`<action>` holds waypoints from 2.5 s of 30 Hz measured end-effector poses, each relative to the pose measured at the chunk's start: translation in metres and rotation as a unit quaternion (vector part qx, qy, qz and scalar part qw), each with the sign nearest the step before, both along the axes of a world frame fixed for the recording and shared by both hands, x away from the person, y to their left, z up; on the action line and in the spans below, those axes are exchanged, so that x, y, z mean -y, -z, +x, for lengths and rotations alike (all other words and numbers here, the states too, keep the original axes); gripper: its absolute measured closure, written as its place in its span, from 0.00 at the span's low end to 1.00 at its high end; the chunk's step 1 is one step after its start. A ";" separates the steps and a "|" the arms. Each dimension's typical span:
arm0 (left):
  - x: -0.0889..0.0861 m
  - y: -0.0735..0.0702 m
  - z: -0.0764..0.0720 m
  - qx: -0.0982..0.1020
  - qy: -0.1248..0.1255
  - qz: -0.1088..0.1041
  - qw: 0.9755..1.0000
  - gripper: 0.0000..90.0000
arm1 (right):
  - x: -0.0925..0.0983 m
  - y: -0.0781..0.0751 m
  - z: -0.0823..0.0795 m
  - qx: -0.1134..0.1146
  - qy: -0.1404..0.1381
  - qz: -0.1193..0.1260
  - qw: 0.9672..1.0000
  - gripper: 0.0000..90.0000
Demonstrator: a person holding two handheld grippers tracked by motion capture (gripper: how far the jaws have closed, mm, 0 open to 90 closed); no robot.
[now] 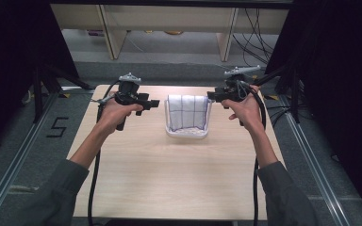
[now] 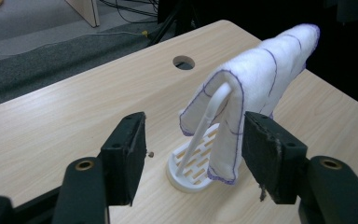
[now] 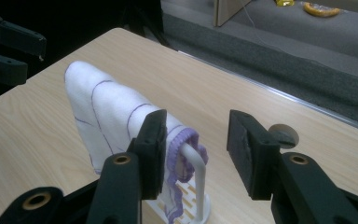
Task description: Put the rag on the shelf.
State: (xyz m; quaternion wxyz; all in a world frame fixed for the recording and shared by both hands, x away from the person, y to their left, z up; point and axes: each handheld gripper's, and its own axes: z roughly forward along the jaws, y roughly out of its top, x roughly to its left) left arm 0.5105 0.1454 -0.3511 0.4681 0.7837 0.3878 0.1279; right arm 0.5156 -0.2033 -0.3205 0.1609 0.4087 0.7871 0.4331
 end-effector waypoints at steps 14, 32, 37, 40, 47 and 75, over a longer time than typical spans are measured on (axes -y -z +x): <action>-0.005 0.003 -0.027 0.010 0.012 -0.015 1.000 0.41 | 0.001 0.001 -0.024 0.009 -0.009 0.013 1.000 0.50; -0.006 0.015 -0.062 0.017 0.036 -0.024 0.999 0.39 | -0.001 0.009 -0.050 0.008 -0.023 0.021 0.999 0.46; -0.007 0.020 -0.071 0.017 0.041 -0.024 0.999 0.38 | 0.000 0.016 -0.054 0.014 -0.030 0.023 0.999 0.45; -0.007 0.023 -0.077 0.019 0.046 -0.022 0.999 0.38 | 0.000 0.018 -0.059 0.003 -0.024 0.030 0.999 0.45; -0.007 0.031 -0.092 0.015 0.060 -0.025 0.998 0.37 | 0.001 0.025 -0.070 0.004 -0.030 0.028 0.999 0.44; -0.016 0.077 -0.123 0.007 0.068 -0.015 0.998 0.33 | 0.001 0.065 -0.094 -0.006 -0.047 0.034 0.998 0.40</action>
